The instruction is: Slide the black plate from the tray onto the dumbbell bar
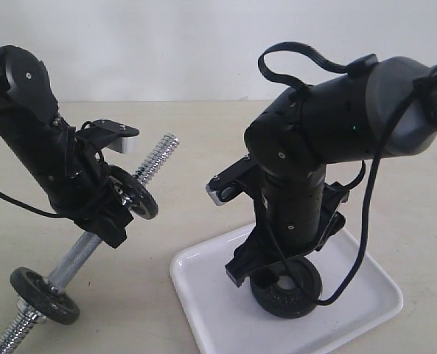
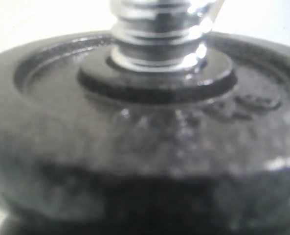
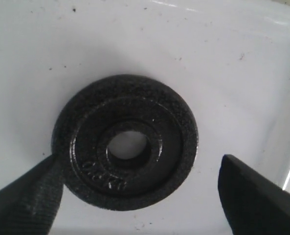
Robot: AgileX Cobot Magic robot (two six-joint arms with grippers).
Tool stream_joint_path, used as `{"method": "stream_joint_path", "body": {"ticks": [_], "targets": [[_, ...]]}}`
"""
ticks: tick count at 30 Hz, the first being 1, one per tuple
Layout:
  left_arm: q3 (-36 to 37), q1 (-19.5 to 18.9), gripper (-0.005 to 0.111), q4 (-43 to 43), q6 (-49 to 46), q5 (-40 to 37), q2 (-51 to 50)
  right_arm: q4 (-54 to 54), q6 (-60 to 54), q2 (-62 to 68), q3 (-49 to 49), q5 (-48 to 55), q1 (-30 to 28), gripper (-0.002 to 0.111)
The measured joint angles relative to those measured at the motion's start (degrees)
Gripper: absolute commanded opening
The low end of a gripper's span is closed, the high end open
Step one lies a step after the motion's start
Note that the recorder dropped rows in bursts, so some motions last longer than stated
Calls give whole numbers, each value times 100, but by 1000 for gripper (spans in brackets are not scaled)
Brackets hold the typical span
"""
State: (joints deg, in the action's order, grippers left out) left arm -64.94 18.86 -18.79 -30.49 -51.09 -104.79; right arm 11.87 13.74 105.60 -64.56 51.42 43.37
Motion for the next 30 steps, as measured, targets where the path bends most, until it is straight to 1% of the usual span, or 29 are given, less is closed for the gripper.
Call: {"method": "stream_joint_path", "body": {"ticks": [6, 17, 19, 21, 22, 30], "targets": [[0, 0, 4, 0, -4, -9, 0, -85, 520, 0, 0, 0, 0, 77], [0, 0, 4, 0, -14, -41, 0, -85, 481, 368, -12, 149, 0, 78], [0, 0, 4, 0, -14, -41, 0, -85, 481, 392, -51, 183, 0, 86], [0, 0, 4, 0, -14, -41, 0, -85, 481, 392, -51, 195, 0, 100], [0, 0, 4, 0, -14, -51, 0, -50, 481, 392, -51, 195, -4, 105], [0, 0, 4, 0, -14, -51, 0, -32, 881, 544, -38, 56, -4, 105]]}}
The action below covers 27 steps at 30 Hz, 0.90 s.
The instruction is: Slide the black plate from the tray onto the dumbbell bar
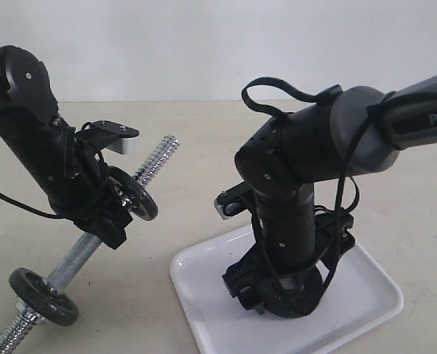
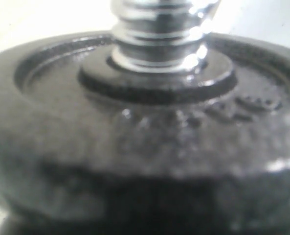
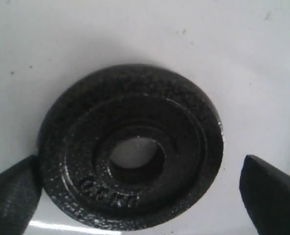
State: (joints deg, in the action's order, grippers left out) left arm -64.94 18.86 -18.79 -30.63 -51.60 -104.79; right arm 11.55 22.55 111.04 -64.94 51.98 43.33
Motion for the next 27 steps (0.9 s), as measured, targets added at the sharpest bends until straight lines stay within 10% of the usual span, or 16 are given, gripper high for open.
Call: {"method": "stream_joint_path", "body": {"ticks": [27], "targets": [[0, 0, 4, 0, 0, -17, 0, -334, 109, 36, 8, -461, 0, 105]]}}
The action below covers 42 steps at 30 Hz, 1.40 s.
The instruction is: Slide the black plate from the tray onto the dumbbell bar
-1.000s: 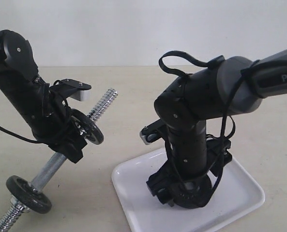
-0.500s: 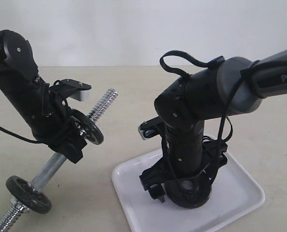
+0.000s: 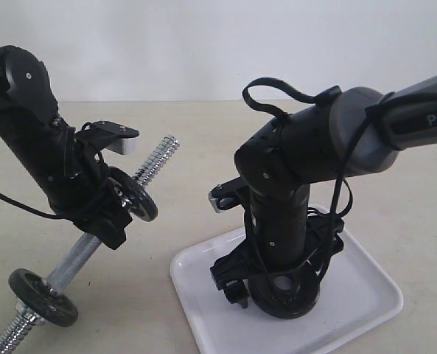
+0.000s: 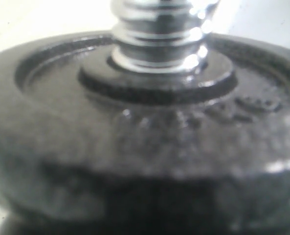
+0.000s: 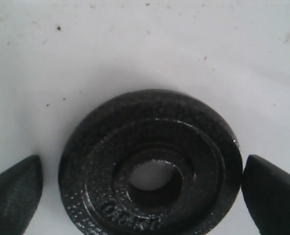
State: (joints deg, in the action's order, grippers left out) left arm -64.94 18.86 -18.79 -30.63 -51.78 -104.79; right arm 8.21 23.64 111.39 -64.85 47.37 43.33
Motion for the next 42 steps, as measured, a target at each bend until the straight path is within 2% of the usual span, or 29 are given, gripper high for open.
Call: {"method": "stream_joint_path", "body": {"ticks": [6, 15, 30, 40, 42], "targets": [[0, 0, 4, 0, -4, -22, 0, 23, 0, 48, 57, -108, -10, 105], [0, 0, 4, 0, -45, -53, 0, -433, 0, 48, 201, -892, -45, 105], [0, 0, 4, 0, -45, -67, 0, -407, 0, 48, 226, -673, -45, 105], [0, 0, 4, 0, -45, -89, 0, -344, 11, 29, 479, -923, -45, 105], [0, 0, 4, 0, -45, -89, 0, -344, 11, 29, 479, -932, -45, 101]]}}
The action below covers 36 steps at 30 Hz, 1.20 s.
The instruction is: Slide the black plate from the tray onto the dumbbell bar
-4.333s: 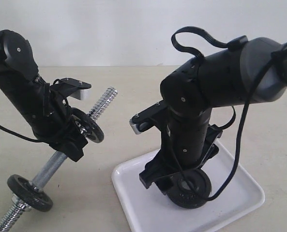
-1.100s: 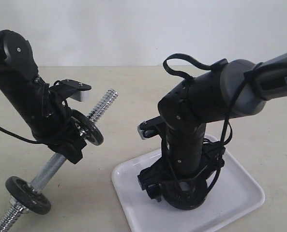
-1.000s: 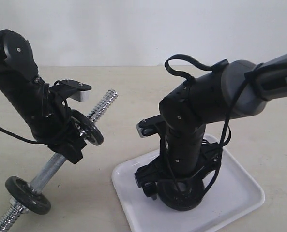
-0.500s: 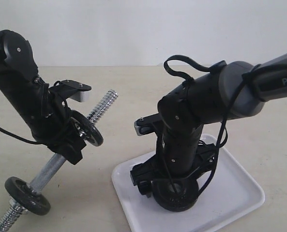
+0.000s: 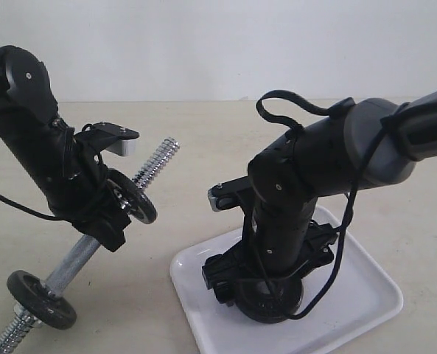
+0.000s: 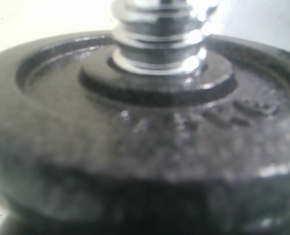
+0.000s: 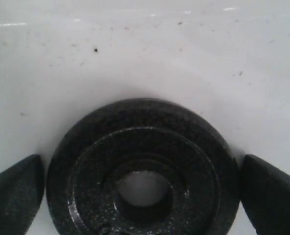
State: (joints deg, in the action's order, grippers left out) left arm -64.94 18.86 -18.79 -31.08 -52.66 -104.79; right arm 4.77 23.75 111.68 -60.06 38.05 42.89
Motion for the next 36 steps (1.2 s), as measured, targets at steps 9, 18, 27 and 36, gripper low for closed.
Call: {"method": "stream_joint_path", "body": {"ticks": [9, 18, 27, 36], "targets": [[0, 0, 4, 0, 0, -12, 0, 26, -124, 17, 0, -39, 0, 3], [0, 0, 4, 0, 0, -23, 0, 26, -294, 17, 0, -108, 0, 2], [0, 0, 4, 0, 0, -23, 0, -45, -532, 17, 0, -199, 0, 0], [0, 0, 4, 0, 0, -23, 0, -72, -692, -358, 233, -421, 0, 0]]}}
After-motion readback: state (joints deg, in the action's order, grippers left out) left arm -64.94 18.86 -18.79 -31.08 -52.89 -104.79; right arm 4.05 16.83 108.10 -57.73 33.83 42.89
